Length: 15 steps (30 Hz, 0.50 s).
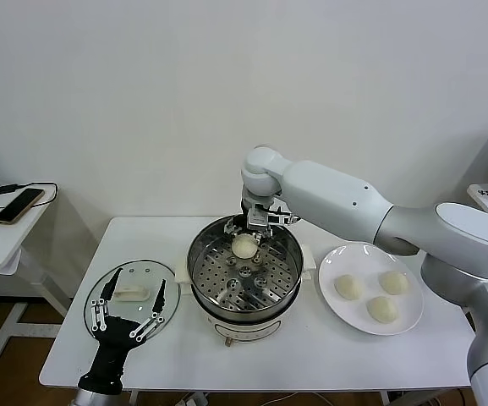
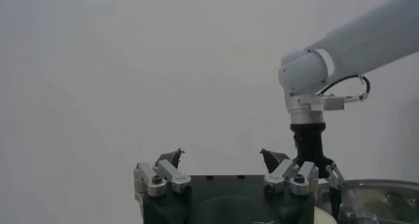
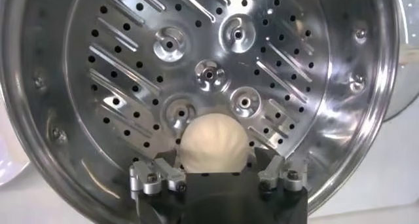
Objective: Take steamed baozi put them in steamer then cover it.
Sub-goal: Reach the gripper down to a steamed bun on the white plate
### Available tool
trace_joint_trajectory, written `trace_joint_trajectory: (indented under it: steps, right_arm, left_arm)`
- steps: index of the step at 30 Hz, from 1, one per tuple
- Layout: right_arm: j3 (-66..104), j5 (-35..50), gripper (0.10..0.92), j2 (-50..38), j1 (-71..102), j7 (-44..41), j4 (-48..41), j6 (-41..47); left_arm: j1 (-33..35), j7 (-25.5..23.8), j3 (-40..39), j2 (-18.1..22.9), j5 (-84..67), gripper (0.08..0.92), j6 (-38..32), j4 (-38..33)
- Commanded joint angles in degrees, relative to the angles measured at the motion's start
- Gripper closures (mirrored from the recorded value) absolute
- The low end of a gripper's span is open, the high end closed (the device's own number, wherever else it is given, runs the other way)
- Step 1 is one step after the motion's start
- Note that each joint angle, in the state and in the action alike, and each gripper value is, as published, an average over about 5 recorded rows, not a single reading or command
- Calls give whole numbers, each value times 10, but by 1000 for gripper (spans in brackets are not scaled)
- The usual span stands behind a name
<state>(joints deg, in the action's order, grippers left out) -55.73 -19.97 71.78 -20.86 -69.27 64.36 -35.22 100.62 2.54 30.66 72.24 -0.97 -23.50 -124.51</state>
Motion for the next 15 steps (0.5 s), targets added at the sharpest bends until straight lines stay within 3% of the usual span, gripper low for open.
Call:
trace_joint_trajectory:
  steps: [1, 9, 15]
  right_arm:
    - [14, 103, 203, -58, -28, -30, 41, 74]
    - [-40, 354, 203, -214, -131, -52, 30, 348]
    - [-97, 394, 203, -311, -103, -48, 16, 421]
  left_arm:
    - [-1, 0, -1, 0, 0, 177, 2, -1]
    - [-8, -2, -2, -5, 5, 177, 5, -1]
    - [-10, -3, -9, -4, 11, 177, 4, -1]
